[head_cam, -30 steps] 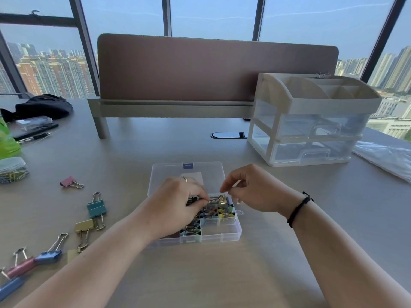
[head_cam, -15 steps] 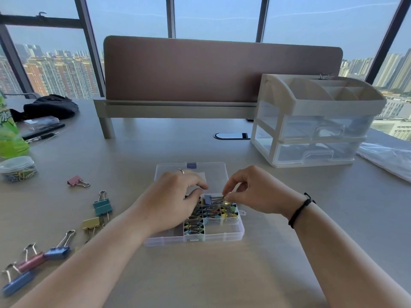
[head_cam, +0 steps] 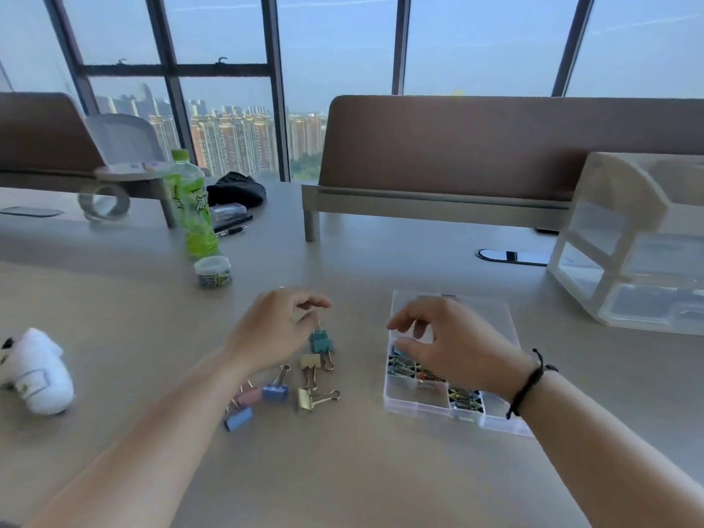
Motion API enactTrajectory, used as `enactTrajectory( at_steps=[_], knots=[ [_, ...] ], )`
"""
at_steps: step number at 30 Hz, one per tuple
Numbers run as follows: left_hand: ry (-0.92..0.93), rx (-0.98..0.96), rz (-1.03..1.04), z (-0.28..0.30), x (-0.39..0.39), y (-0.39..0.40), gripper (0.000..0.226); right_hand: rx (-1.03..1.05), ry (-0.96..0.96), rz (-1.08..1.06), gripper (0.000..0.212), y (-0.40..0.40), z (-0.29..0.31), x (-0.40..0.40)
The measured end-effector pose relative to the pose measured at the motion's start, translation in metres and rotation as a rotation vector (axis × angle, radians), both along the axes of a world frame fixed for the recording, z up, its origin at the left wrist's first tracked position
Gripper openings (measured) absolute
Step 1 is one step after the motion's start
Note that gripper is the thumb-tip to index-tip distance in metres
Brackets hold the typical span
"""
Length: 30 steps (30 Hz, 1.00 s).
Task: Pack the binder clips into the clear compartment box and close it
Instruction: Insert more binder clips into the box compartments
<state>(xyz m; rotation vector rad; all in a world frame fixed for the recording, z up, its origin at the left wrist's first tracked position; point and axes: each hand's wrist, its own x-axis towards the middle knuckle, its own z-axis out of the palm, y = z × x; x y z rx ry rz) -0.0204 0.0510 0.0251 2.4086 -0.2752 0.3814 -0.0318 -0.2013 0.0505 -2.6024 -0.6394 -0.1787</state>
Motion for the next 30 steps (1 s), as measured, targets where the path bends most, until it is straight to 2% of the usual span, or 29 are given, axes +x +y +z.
enactTrajectory(
  at_steps=[3, 5, 8, 10, 13, 17, 21, 26, 30],
  knots=[
    [-0.027, 0.084, 0.122, -0.004, 0.011, 0.036, 0.027, -0.092, 0.032, 0.074, 0.033, 0.052, -0.002, 0.014],
    [0.038, 0.118, 0.156, -0.01, 0.02, 0.051, 0.038, -0.167, 0.067, 0.094, 0.041, 0.082, -0.006, 0.023],
    [0.197, 0.125, 0.081, -0.024, 0.04, 0.065, 0.046, -0.198, 0.137, 0.086, 0.052, 0.112, -0.014, 0.031],
    [0.25, 0.228, 0.038, -0.032, 0.053, 0.071, 0.049, -0.198, 0.181, 0.086, 0.057, 0.121, -0.019, 0.033],
    [0.282, 0.383, 0.036, -0.038, 0.068, 0.075, 0.054, -0.214, 0.184, 0.088, 0.046, 0.125, -0.021, 0.036],
    [0.198, 0.335, -0.031, -0.034, 0.068, 0.071, 0.038, -0.171, 0.178, 0.09, 0.022, 0.121, -0.02, 0.039],
    [0.089, 0.421, -0.091, -0.015, 0.045, 0.066, 0.026, -0.159, 0.174, 0.079, 0.012, 0.119, -0.017, 0.039],
    [0.107, 0.322, -0.167, -0.002, 0.015, 0.052, 0.024, -0.149, 0.106, 0.073, 0.015, 0.119, -0.014, 0.036],
    [0.151, 0.205, -0.187, 0.003, 0.006, 0.042, 0.008, -0.027, 0.094, 0.051, 0.006, 0.105, -0.008, 0.033]
  ],
)
